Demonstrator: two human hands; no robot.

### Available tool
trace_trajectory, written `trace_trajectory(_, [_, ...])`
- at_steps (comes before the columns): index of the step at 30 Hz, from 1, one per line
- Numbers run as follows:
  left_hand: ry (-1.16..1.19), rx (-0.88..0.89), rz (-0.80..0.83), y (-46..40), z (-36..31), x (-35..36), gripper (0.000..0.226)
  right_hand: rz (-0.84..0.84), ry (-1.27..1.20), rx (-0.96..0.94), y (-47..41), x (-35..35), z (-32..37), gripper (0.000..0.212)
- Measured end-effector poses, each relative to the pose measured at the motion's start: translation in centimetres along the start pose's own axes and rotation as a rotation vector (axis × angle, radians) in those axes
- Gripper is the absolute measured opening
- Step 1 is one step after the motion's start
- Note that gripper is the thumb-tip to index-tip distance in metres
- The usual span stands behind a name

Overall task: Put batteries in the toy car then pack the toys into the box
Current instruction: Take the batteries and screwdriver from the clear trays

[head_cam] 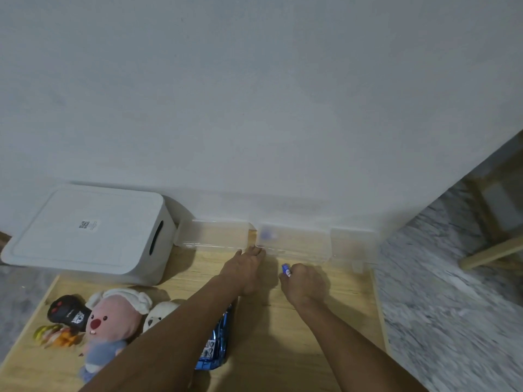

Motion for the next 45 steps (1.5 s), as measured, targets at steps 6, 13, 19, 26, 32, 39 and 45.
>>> trace_trajectory(6, [0.008, -0.002, 0.003, 0.0, 0.1, 0.2, 0.083, -0.006, -0.009, 0.012, 0.0, -0.2, 0.0, 0.03])
trace_trajectory(13, [0.026, 0.008, 0.012, 0.2, 0.0, 0.0, 0.083, -0.017, 0.041, -0.021, 0.0, -0.5, 0.1, 0.037])
trace_trajectory(19, [0.149, 0.014, -0.014, 0.7, -0.3, -0.6, 0.096, -0.132, 0.046, -0.098, 0.1, -2.6, 0.7, 0.033])
trace_trajectory(26, [0.299, -0.034, -0.01, 0.8, 0.0, -0.4, 0.112, -0.33, -0.156, -0.462, -0.6, -4.2, 2.9, 0.036])
trace_trajectory(32, [0.371, 0.004, -0.004, 1.0, -0.2, -0.1, 0.109, 0.0, -0.084, -0.392, -3.3, -3.3, 5.7, 0.032])
trace_trajectory(39, [0.181, -0.014, -0.012, 1.1, -0.2, 0.5, 0.108, 0.073, -0.091, -0.206, -5.9, -2.0, 6.2, 0.035])
trace_trajectory(45, [0.015, 0.027, -0.009, 0.9, -0.3, 1.5, 0.097, 0.049, -0.119, -0.067, -6.6, -1.9, 5.7, 0.019])
Point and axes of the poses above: each hand's wrist, its own y-axis away from the middle knuckle, its own x-axis out of the palm, z = x × y, the point moved 8 cm from there along -y, towards the middle knuckle, and after that the axes turned 5 degrees about z, right-handed, at the moved point
